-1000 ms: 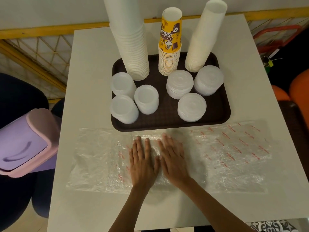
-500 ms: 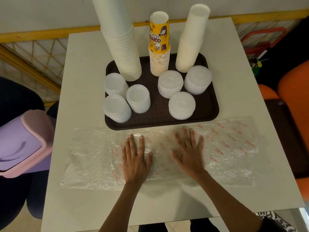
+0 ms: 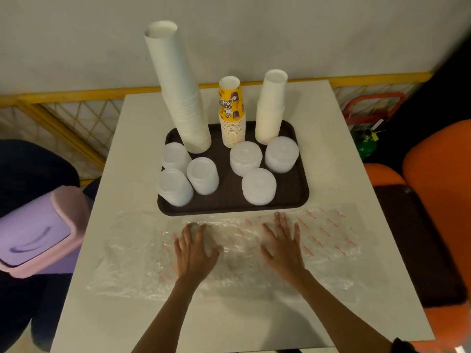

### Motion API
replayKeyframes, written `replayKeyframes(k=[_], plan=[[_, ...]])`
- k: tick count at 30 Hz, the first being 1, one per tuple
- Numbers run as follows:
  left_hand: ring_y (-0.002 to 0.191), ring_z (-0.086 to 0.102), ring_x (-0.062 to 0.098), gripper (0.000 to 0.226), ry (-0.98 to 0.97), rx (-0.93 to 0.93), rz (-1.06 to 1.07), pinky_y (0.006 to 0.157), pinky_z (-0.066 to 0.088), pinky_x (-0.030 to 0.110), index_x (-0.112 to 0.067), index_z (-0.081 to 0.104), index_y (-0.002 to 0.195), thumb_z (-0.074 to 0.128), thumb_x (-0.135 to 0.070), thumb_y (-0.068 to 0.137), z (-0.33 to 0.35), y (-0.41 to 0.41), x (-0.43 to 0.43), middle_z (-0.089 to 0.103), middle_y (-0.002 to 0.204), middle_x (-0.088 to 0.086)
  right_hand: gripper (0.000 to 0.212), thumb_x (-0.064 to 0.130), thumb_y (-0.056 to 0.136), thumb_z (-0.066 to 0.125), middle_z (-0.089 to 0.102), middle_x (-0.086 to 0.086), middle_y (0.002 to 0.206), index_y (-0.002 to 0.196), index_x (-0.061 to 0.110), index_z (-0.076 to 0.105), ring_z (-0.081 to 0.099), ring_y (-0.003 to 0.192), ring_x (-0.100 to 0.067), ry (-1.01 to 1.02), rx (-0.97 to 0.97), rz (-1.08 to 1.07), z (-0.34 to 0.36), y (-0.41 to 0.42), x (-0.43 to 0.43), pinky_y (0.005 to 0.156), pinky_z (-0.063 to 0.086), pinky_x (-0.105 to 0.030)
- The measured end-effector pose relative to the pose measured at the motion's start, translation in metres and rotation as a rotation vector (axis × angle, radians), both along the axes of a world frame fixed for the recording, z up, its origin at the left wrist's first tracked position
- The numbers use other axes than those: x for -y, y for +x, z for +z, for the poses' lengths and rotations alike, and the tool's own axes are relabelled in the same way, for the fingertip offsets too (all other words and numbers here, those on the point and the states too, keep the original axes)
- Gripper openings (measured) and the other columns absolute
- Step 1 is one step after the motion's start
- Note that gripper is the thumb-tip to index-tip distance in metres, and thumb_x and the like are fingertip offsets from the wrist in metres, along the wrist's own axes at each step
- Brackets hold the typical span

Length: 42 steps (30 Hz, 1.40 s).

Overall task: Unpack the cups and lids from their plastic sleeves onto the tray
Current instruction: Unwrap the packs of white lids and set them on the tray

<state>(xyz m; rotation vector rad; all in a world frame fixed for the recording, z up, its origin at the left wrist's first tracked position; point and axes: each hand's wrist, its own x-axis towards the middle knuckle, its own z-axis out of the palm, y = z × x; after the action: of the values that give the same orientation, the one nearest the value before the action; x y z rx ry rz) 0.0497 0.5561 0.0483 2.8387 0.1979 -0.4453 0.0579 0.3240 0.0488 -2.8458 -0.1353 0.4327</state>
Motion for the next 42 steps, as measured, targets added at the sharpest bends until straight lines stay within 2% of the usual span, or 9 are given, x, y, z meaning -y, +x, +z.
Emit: replayKeyframes(k=[5,9,17,24,30,33,36,38,42], plan=[[0.146,0.01,0.027,0.07,0.074,-0.016,0.067,0.116,0.008,0.051,-0.019,0.024,0.148,0.054,-0.043,0.089,0.028,0.011,0.016,0.02,0.156,0.008,0.036,0.032,0.086,0.044,0.068,-0.01,0.113,0.101,0.015,0.073,0.063,0.111,-0.031,0.227,0.106,-0.027,0.016,0.011,0.018,0.095,0.044,-0.051],[0.137,0.033,0.028,0.063,-0.157,0.066,0.221,0.111,0.029,0.044,-0.011,0.032,0.145,0.059,-0.029,0.09,0.049,0.017,0.035,0.038,0.147,0.012,0.029,0.02,0.094,0.053,0.065,-0.003,0.119,0.12,0.012,0.063,0.059,0.111,-0.016,0.445,0.068,-0.075,0.039,0.027,0.026,0.095,0.041,-0.021],[0.105,0.06,0.028,0.039,-0.516,0.08,0.352,0.087,0.045,0.029,-0.007,0.049,0.13,0.058,-0.014,0.092,0.079,0.02,0.057,0.062,0.113,0.013,0.019,0.01,0.093,0.056,0.071,-0.007,0.098,0.108,0.008,0.067,0.064,0.094,-0.015,0.743,0.026,-0.115,0.069,0.05,-0.005,0.07,0.039,0.001],[0.086,0.059,0.015,0.028,-0.573,0.096,0.402,0.074,0.043,0.021,-0.01,0.057,0.121,0.054,-0.013,0.094,0.089,0.032,0.026,0.064,0.104,0.006,0.021,0.008,0.095,0.052,0.068,-0.009,0.104,0.111,0.008,0.065,0.065,0.098,-0.02,0.924,-0.047,-0.266,0.078,0.06,-0.055,0.088,0.052,-0.027],[0.092,0.066,0.024,0.018,-0.683,0.039,0.394,0.087,0.053,0.032,-0.008,0.06,0.111,0.055,-0.012,0.094,0.084,0.06,-0.002,0.068,0.101,0.01,0.018,0.009,0.095,0.054,0.067,-0.003,0.103,0.109,0.011,0.065,0.064,0.096,-0.016,0.926,0.129,-0.506,0.077,0.069,-0.074,0.075,0.047,-0.011],[0.085,0.065,0.023,0.009,-0.817,-0.001,0.394,0.075,0.054,0.025,-0.01,0.059,0.101,0.051,-0.008,0.095,0.081,0.076,0.002,0.067,0.093,0.013,0.023,0.013,0.095,0.053,0.062,-0.007,0.118,0.116,0.009,0.062,0.056,0.104,-0.015,0.867,0.257,-0.713,0.073,0.075,-0.063,0.08,0.045,-0.018],[0.086,0.063,0.021,0.01,-0.915,-0.053,0.408,0.068,0.049,0.018,-0.011,0.057,0.103,0.048,-0.012,0.098,0.076,0.09,0.012,0.065,0.093,0.01,0.027,0.011,0.095,0.052,0.057,-0.012,0.122,0.121,0.006,0.057,0.052,0.101,-0.014,0.817,0.364,-0.815,0.071,0.083,-0.045,0.068,0.04,-0.007],[0.092,0.063,0.025,0.015,-0.986,-0.111,0.454,0.073,0.05,0.023,-0.007,0.055,0.109,0.047,-0.014,0.099,0.071,0.096,0.021,0.064,0.099,0.015,0.031,0.011,0.095,0.051,0.054,-0.013,0.124,0.125,0.005,0.053,0.05,0.099,-0.013,0.809,0.343,-0.876,0.068,0.087,-0.033,0.067,0.038,-0.007],[0.098,0.061,0.023,0.024,-1.078,-0.196,0.521,0.082,0.049,0.029,-0.01,0.049,0.121,0.045,-0.021,0.1,0.067,0.107,0.039,0.061,0.108,0.012,0.039,0.021,0.097,0.05,0.047,-0.011,0.137,0.133,0.008,0.046,0.05,0.114,-0.021,0.846,0.142,-0.939,0.06,0.103,-0.018,0.085,0.038,-0.024]])
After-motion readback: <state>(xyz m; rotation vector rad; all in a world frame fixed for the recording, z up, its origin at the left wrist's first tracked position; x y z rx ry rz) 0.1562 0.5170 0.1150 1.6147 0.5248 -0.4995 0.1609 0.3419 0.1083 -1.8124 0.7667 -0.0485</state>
